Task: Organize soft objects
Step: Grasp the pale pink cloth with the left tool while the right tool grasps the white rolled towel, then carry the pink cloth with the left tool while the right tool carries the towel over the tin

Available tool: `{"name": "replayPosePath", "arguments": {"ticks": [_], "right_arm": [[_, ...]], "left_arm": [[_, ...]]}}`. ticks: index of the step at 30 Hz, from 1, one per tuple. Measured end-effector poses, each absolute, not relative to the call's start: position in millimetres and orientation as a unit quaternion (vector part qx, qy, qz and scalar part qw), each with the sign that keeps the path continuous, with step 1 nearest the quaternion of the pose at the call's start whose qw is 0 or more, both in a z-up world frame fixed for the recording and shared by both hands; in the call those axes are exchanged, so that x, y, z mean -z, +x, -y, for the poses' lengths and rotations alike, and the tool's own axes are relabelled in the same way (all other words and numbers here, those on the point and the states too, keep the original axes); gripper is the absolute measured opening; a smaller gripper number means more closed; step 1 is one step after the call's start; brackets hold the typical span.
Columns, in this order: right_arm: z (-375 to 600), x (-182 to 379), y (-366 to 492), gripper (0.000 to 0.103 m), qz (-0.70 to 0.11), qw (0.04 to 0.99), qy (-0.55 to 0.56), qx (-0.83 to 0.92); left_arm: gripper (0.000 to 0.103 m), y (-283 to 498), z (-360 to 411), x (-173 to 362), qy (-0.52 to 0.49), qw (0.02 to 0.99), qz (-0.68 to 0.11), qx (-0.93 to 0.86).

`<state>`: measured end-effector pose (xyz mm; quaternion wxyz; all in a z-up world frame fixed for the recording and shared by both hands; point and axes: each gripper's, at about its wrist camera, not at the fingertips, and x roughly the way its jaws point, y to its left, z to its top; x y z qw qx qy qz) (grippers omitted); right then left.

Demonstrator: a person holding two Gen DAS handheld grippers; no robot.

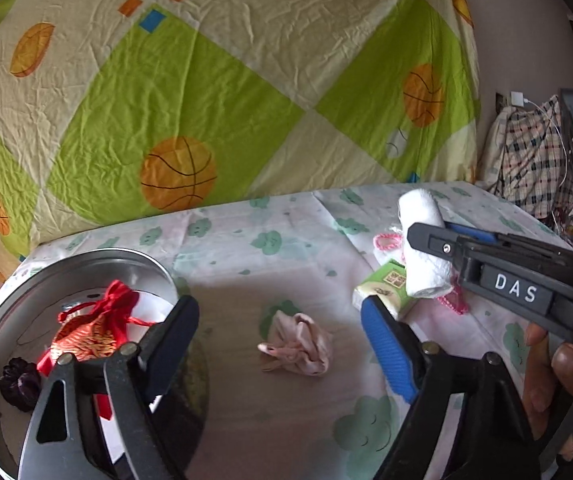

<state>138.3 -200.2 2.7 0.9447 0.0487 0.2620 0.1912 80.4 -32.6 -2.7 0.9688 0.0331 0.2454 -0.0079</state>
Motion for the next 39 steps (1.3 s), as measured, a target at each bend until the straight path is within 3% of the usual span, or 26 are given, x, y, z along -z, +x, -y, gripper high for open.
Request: {"name": "replayPosePath", "arguments": {"ticks": [5, 13, 16, 18, 21, 39], "right_arm": [[199.5, -2.9, 134.5, 0.033, -0.25, 0.949, 0.034, -0.188], [204.4, -7.0, 128.6, 0.034, -0.229, 0.955, 0.033, -0.187], [202.5, -6.1, 127.9, 0.034, -0.229, 0.955, 0.026, -0.187], [201.1, -4.6, 128.2, 0.034, -0.233, 0.954, 0.024, -0.19], [200.5, -3.2, 128.2, 0.034, -0.235, 0.953, 0.022, -0.188], [184.9, 0.4, 113.2, 0.034, -0.225, 0.954, 0.005, -0.201]], "left_arm": [[0.065, 103.3, 50.9, 18.0, 0.049, 0.956, -0.288, 0.023], [0.062, 135.0, 56.0, 35.0, 0.048, 0.932, -0.357, 0.026], [0.045, 146.8, 55.3, 44.3, 0.042, 0.92, -0.388, 0.028], [0.029, 152.1, 55.1, 48.8, 0.037, 0.914, -0.402, 0.036], [0.021, 154.5, 54.0, 52.4, 0.032, 0.91, -0.411, 0.035], [0.02, 121.0, 45.3, 21.6, 0.022, 0.955, -0.295, 0.019]]}}
